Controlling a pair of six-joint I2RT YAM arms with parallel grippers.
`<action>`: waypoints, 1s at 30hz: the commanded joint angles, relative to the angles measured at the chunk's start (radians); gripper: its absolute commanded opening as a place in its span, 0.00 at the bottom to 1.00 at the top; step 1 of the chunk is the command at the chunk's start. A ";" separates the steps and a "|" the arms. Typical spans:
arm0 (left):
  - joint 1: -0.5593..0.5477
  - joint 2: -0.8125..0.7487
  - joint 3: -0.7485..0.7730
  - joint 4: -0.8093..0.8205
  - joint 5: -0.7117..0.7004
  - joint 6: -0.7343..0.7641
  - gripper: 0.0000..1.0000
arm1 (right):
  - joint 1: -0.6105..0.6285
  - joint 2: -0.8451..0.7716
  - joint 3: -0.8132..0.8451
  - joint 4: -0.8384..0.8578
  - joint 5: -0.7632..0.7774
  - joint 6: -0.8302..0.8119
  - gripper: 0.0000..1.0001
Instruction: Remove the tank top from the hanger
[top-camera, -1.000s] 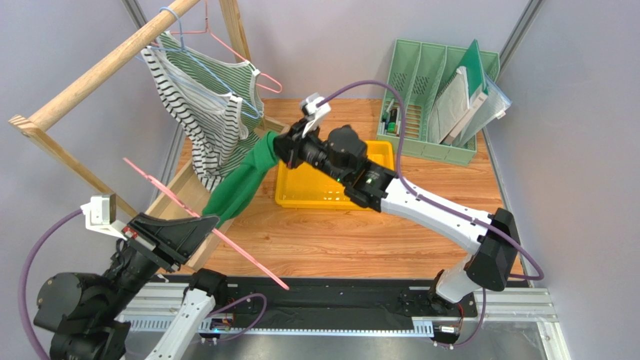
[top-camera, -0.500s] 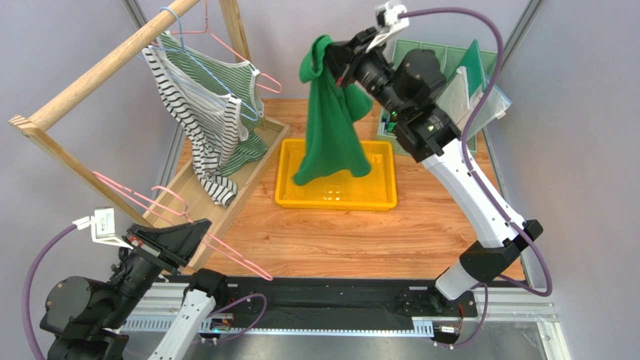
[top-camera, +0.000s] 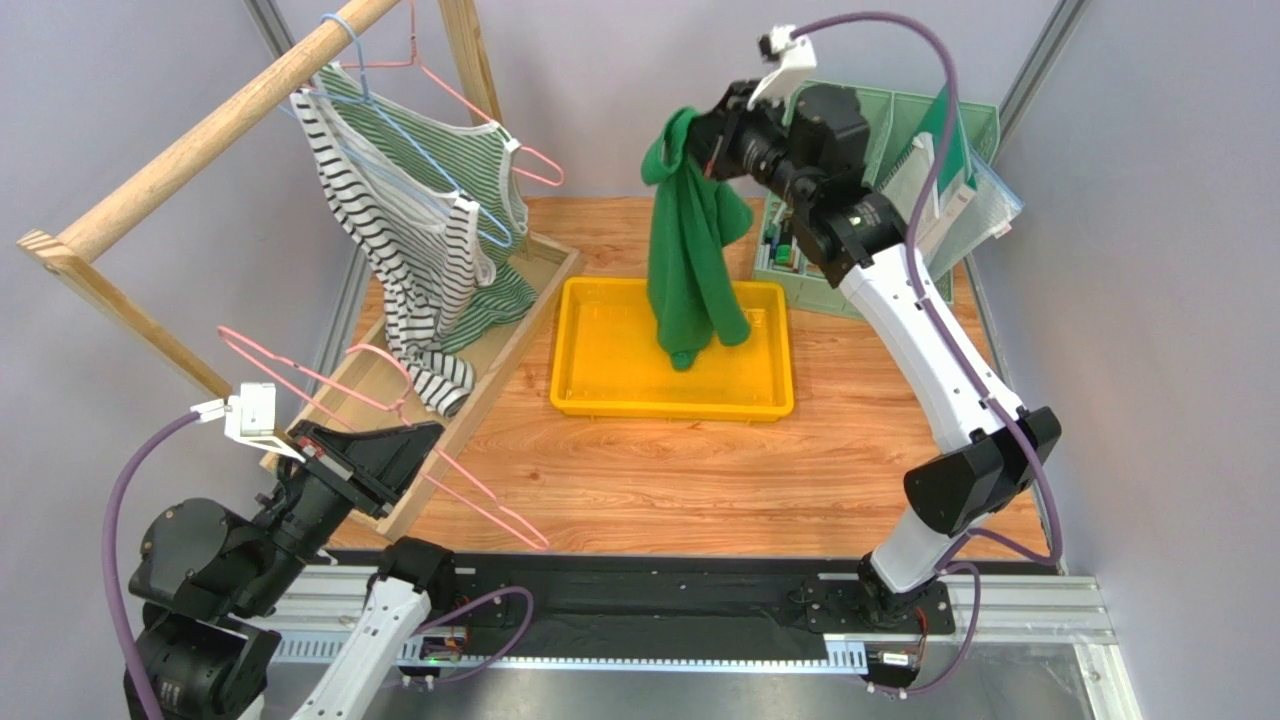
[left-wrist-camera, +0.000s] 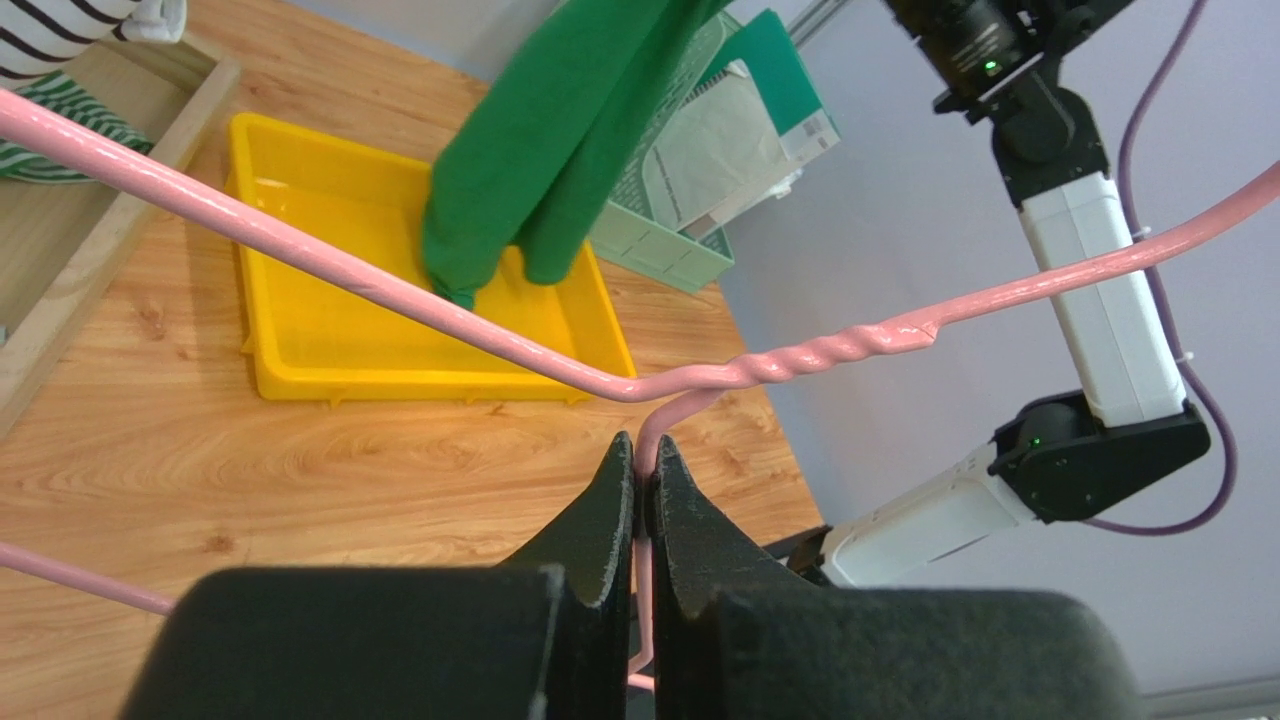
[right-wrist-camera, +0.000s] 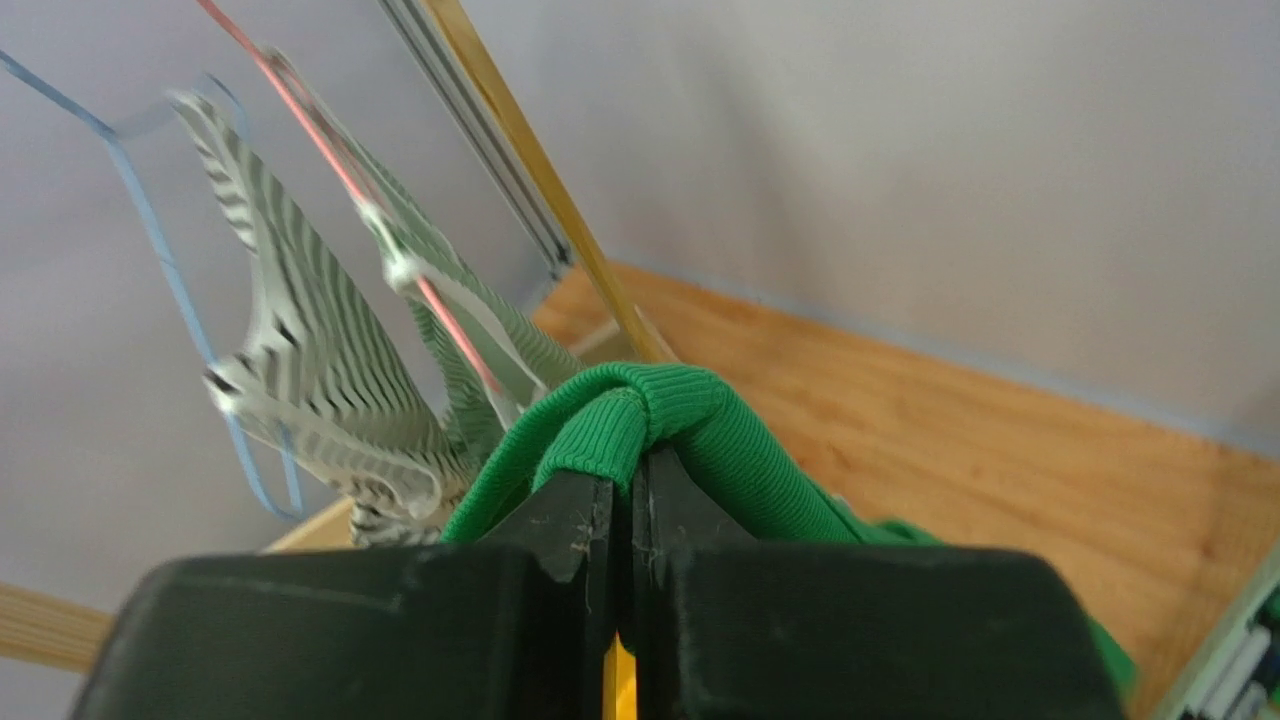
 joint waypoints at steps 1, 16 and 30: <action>-0.003 0.008 -0.014 0.050 0.020 0.030 0.00 | -0.003 -0.057 -0.204 0.005 0.040 0.000 0.00; -0.003 -0.025 -0.068 0.053 0.015 0.030 0.00 | -0.082 -0.011 -0.614 -0.187 0.265 0.030 0.00; -0.003 -0.031 -0.118 0.083 0.001 0.007 0.00 | -0.053 0.277 -0.346 -0.593 0.666 0.067 0.56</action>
